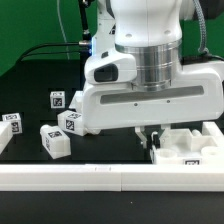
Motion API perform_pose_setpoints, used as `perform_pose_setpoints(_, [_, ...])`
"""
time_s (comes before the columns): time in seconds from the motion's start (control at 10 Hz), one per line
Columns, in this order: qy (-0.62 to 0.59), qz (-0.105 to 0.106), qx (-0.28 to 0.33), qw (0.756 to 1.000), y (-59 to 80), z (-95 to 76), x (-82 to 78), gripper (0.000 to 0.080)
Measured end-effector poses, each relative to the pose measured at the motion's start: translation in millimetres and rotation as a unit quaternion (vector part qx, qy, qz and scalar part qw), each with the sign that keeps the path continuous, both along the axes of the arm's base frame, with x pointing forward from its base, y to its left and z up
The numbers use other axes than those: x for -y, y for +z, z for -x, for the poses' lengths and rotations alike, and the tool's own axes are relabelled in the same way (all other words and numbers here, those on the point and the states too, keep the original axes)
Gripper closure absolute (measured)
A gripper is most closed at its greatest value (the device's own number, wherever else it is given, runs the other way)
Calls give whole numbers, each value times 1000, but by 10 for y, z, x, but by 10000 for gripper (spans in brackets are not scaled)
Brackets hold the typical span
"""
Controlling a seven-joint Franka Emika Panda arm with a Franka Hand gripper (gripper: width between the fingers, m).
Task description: Assemble chair
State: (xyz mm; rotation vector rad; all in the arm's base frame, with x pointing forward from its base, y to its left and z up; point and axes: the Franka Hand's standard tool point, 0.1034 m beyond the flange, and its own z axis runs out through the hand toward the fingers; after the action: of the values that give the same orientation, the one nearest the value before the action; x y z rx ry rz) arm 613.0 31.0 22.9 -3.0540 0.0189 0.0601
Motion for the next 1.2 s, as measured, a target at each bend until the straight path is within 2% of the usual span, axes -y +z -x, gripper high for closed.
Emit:
perform_pose_setpoints(0.6, [-15, 7, 0, 1000, -21, -33, -17, 773])
perform_pose_setpoints(0.7, [-15, 7, 0, 1000, -17, -35, -14, 592])
perform_pose_setpoints(0.8, [-29, -5, 3, 1000, 115, -52, 64, 458])
perform_pose_setpoints(0.9, [-33, -9, -5, 999, 283, -33, 129, 458])
perform_pose_setpoints(1.0, [-61, -18, -5, 998, 415, -53, 189, 275])
perform_pose_setpoints(1.1, [-115, -30, -5, 993, 471, -77, 216, 189])
perform_pose_setpoints(1.2, [-141, -29, -9, 990, 448, -71, 199, 189])
